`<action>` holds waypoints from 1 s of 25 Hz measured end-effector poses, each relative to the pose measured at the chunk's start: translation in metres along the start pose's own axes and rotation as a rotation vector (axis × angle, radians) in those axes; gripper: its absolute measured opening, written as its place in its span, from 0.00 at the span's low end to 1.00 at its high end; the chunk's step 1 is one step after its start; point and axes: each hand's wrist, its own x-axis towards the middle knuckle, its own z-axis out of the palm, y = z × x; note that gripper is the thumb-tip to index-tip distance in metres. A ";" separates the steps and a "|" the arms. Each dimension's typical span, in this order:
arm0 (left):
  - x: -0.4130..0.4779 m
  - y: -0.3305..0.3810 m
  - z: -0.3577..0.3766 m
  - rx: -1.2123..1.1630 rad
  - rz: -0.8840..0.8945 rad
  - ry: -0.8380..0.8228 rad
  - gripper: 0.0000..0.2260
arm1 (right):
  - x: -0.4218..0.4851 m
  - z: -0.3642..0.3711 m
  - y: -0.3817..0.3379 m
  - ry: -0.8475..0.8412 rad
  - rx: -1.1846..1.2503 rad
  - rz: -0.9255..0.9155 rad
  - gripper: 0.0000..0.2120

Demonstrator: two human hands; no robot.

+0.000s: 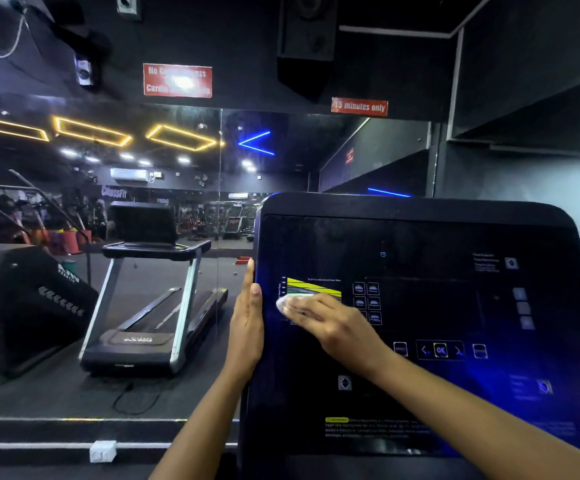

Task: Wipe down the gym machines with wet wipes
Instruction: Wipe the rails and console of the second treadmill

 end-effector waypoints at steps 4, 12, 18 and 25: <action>0.001 0.001 0.000 0.006 -0.012 -0.006 0.22 | 0.038 -0.020 0.034 0.114 0.010 0.087 0.17; 0.002 0.000 -0.001 0.020 -0.026 -0.024 0.20 | 0.024 -0.010 0.031 0.097 -0.060 0.239 0.21; -0.003 0.004 -0.002 0.013 -0.005 -0.057 0.24 | -0.059 -0.009 -0.047 0.028 0.052 0.159 0.19; -0.032 -0.016 -0.007 -0.080 -0.026 -0.078 0.30 | 0.054 -0.015 0.018 0.029 0.001 0.323 0.18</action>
